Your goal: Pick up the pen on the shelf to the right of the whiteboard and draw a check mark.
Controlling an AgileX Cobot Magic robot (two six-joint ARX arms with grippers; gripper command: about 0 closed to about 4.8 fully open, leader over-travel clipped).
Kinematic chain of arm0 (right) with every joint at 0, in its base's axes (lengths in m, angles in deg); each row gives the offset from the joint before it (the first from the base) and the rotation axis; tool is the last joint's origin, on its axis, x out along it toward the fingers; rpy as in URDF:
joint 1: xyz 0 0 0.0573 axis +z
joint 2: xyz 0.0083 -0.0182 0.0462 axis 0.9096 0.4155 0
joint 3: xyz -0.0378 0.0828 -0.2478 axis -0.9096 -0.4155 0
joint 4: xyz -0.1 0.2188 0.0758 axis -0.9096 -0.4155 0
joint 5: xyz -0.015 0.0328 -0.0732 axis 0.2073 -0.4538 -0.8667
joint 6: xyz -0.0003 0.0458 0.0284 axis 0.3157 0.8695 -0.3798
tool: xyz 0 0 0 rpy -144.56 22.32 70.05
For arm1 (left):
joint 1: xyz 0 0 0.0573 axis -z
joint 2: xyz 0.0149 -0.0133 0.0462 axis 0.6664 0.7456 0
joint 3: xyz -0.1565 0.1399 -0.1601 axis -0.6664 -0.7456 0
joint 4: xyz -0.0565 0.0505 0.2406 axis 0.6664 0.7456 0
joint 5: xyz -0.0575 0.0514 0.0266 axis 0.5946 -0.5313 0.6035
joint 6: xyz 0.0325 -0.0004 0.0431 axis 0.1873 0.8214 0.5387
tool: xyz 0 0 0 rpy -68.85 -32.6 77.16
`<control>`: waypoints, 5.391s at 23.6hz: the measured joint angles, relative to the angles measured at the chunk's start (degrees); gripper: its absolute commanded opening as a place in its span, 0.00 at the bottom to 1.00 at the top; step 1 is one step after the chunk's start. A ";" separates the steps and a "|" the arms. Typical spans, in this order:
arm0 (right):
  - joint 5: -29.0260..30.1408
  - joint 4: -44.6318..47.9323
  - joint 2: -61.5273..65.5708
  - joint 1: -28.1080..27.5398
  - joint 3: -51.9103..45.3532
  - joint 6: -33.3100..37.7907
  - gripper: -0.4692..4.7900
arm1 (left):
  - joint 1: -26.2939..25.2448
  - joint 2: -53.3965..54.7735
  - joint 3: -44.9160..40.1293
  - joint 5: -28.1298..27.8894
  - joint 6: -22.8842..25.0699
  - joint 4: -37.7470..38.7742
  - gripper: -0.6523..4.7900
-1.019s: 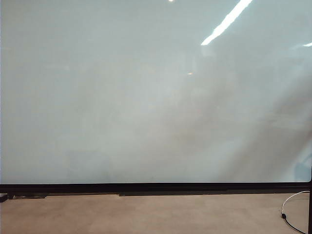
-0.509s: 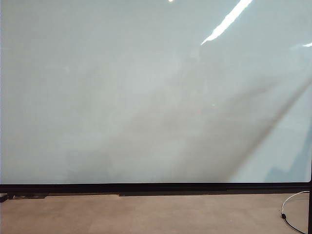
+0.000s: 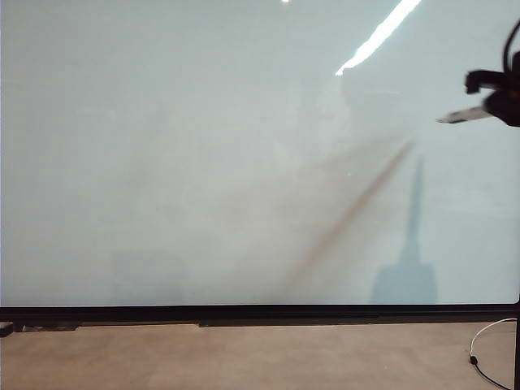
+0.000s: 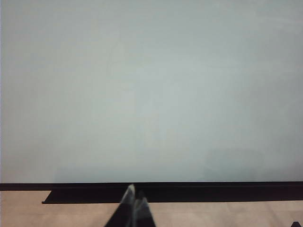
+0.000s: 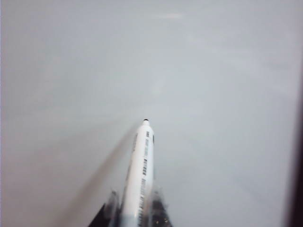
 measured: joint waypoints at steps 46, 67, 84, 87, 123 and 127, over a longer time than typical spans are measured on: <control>24.72 4.31 24.04 6.58 19.39 13.53 0.08 | 0.00 0.00 0.00 0.00 0.00 0.00 0.11; 21.49 3.41 24.04 6.62 18.71 14.08 0.08 | 0.00 0.00 0.00 0.00 0.00 0.00 0.11; 17.00 4.09 24.06 6.62 15.67 14.12 0.08 | 0.00 0.00 0.00 0.00 0.00 0.00 0.11; 17.00 4.11 24.06 6.62 15.67 14.12 0.08 | 0.00 0.00 0.00 0.00 0.00 0.00 0.11; 13.99 5.20 19.67 5.53 14.08 10.62 0.08 | 0.00 0.00 0.00 0.00 0.02 0.00 0.11; 13.20 5.57 17.77 4.79 12.98 10.21 0.08 | 0.00 0.00 0.00 0.00 0.00 0.00 0.11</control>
